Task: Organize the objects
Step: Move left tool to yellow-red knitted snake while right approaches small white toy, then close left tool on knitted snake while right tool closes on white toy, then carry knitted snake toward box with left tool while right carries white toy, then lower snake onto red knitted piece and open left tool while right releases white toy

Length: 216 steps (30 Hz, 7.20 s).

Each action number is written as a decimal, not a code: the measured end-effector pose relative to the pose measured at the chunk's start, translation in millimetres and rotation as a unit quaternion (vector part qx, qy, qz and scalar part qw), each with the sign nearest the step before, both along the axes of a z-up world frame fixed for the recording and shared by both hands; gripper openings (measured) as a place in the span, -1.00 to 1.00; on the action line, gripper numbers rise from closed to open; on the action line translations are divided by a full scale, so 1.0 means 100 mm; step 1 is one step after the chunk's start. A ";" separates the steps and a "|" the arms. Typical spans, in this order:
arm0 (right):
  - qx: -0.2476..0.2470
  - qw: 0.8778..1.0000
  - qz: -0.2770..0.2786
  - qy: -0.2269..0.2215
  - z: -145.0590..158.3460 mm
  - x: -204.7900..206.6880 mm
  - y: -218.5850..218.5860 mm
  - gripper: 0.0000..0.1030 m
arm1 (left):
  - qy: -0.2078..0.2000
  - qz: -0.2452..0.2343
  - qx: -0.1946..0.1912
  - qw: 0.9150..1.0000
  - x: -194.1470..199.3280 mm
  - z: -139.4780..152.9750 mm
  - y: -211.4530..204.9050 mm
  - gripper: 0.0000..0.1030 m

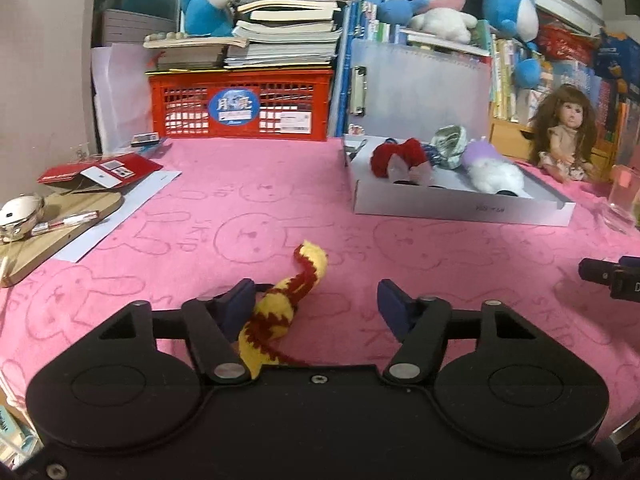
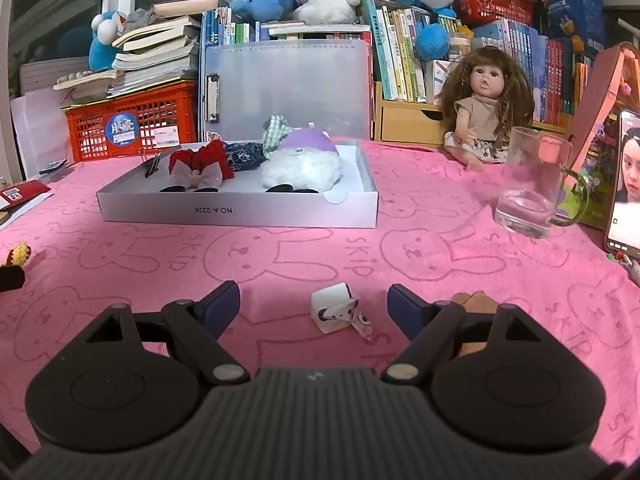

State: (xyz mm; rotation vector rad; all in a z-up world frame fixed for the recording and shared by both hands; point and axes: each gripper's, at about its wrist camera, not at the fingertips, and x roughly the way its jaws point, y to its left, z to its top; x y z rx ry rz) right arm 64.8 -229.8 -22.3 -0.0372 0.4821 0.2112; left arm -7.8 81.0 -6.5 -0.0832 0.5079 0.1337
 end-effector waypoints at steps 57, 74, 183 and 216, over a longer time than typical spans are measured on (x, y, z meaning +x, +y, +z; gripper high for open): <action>0.002 1.000 -0.003 0.000 0.03 -0.03 0.01 -0.38 | -0.007 -0.015 -0.020 1.000 0.03 0.04 -0.12 -0.62; 0.016 1.000 -0.002 -0.006 0.09 -0.02 0.01 -0.38 | -0.018 -0.049 -0.025 0.998 0.19 0.18 -0.29 -0.62; 0.095 0.989 0.038 0.107 0.28 1.71 0.53 -0.39 | 0.049 -0.068 -0.054 0.995 2.52 0.15 -0.61 -0.62; 0.118 0.982 0.059 0.137 0.15 1.93 0.59 -0.34 | 0.069 -0.075 -0.046 0.994 2.84 0.03 -0.61 -0.58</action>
